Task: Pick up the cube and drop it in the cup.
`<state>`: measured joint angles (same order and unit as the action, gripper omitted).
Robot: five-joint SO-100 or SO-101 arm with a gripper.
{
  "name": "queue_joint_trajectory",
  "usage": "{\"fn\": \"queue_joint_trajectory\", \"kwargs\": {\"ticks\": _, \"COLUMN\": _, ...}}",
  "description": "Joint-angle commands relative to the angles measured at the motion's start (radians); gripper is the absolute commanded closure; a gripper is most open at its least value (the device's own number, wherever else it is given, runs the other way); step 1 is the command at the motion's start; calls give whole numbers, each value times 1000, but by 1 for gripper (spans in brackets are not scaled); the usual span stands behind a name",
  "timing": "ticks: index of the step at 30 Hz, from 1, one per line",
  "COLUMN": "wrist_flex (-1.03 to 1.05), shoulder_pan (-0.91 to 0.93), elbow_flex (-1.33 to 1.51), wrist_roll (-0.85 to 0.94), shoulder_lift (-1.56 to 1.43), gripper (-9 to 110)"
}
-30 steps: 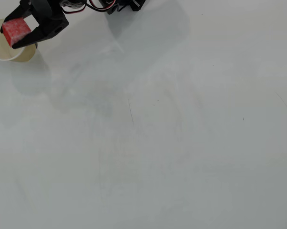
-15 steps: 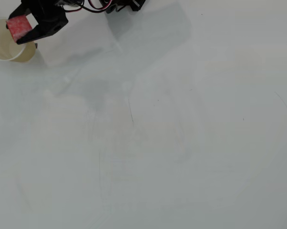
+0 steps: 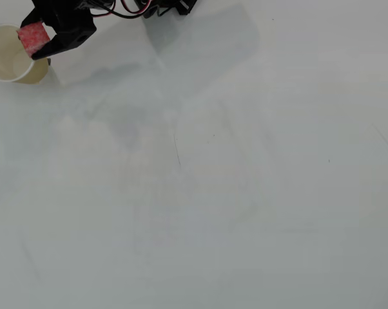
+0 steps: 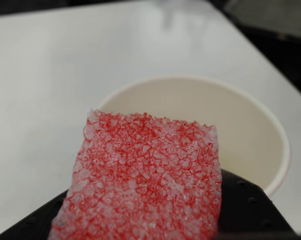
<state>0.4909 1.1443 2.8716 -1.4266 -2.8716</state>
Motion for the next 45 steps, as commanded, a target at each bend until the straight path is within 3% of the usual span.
{"fn": "queue_joint_trajectory", "kwargs": {"ticks": 1, "wrist_flex": -37, "shoulder_pan": 0, "elbow_flex": -63, "wrist_roll": -8, "shoulder_lift": 20, "gripper": 94}}
{"fn": "queue_joint_trajectory", "kwargs": {"ticks": 17, "wrist_flex": -225, "shoulder_pan": -21, "elbow_flex": -396, "wrist_roll": -11, "shoulder_lift": 328, "gripper": 94}}
{"fn": "queue_joint_trajectory", "kwargs": {"ticks": 45, "wrist_flex": -230, "shoulder_pan": -9, "elbow_flex": -420, "wrist_roll": -12, "shoulder_lift": 528, "gripper": 95}}
